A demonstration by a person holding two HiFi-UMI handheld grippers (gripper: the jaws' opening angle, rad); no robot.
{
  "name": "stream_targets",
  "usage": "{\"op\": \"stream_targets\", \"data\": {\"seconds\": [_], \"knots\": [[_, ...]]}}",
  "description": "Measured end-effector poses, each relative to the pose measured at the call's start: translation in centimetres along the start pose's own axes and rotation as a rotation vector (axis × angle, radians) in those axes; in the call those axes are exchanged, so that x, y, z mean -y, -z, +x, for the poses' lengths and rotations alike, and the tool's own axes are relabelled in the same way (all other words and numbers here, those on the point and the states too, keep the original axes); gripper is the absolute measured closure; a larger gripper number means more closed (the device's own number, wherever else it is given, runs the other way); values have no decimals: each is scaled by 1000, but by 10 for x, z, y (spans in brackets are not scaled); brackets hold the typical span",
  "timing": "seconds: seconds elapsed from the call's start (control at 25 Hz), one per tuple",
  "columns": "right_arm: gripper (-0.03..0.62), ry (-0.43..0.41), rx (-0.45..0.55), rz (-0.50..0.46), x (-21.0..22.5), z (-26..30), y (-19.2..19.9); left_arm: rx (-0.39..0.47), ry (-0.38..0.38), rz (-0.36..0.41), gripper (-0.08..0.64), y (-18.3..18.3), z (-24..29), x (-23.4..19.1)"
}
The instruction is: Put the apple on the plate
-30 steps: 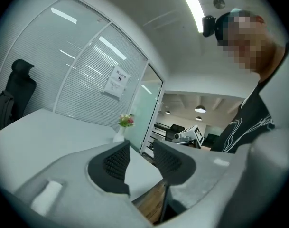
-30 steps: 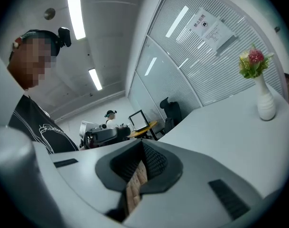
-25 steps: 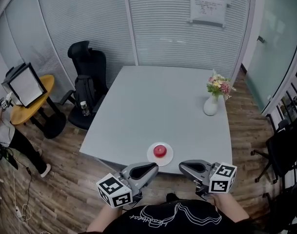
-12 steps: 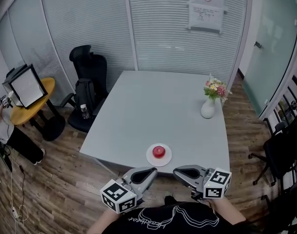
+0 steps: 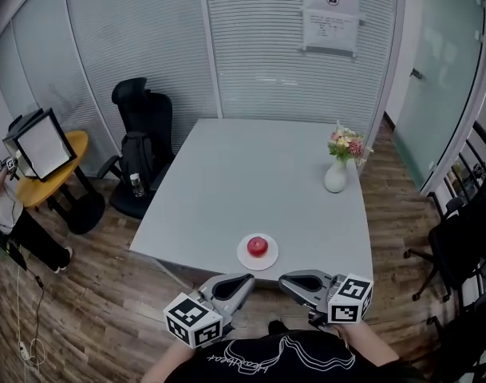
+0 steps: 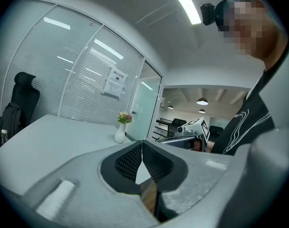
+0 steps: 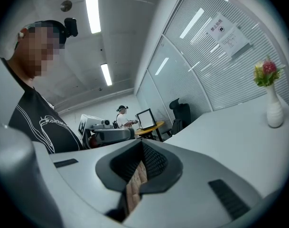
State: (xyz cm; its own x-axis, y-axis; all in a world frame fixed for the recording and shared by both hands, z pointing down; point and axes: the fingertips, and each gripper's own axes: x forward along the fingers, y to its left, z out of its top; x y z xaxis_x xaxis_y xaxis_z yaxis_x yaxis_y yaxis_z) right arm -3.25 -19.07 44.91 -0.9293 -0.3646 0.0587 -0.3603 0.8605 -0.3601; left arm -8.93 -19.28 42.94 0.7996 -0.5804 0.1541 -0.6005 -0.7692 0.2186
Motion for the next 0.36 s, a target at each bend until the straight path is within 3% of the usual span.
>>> {"op": "stream_targets", "data": {"seconds": [0.36], "knots": [[584, 12, 5, 1, -9, -2, 2, 1, -4, 4, 543, 2, -8, 7]]}}
